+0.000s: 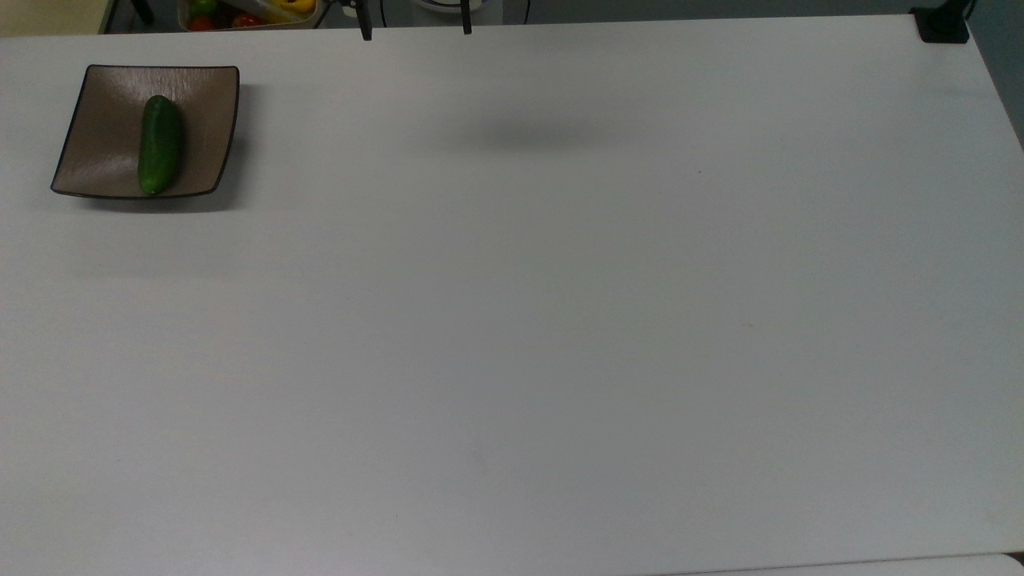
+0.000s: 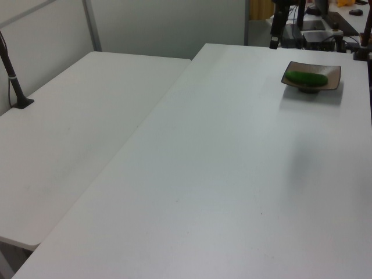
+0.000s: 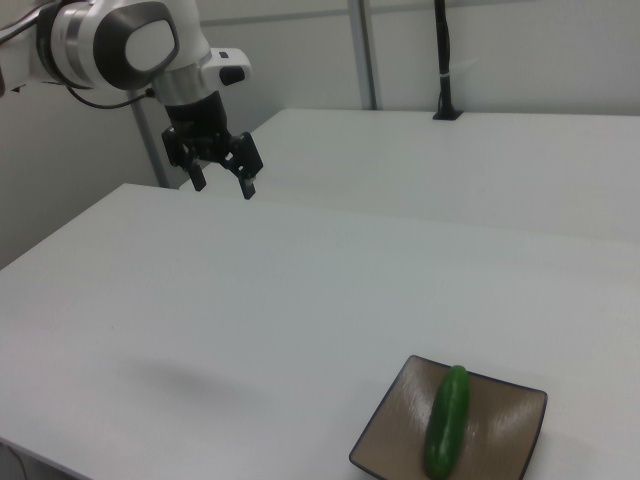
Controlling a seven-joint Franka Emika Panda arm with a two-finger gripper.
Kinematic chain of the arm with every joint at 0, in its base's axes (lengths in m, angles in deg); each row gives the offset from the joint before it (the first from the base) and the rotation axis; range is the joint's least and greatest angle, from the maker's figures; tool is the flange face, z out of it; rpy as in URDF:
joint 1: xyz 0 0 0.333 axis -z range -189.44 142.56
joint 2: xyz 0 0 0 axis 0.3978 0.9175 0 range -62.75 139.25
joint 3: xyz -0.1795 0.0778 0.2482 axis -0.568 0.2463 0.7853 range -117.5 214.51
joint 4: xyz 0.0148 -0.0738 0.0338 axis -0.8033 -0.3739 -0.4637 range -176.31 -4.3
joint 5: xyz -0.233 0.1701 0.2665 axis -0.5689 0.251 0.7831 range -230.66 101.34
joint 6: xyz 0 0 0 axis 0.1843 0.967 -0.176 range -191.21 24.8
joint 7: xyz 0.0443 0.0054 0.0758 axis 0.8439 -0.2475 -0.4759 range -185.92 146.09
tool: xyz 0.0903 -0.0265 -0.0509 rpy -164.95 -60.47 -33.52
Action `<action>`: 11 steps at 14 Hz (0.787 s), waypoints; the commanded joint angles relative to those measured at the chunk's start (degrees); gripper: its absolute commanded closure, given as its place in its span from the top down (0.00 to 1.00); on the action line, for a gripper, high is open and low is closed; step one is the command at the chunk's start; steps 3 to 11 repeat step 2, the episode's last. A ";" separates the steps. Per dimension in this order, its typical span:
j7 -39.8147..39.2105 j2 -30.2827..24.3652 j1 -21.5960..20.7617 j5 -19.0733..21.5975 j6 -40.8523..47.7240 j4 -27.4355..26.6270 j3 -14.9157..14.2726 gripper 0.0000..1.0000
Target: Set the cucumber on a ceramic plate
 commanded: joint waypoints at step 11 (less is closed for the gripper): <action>0.81 -0.82 -0.39 1.25 -1.23 -0.77 -1.09 1.00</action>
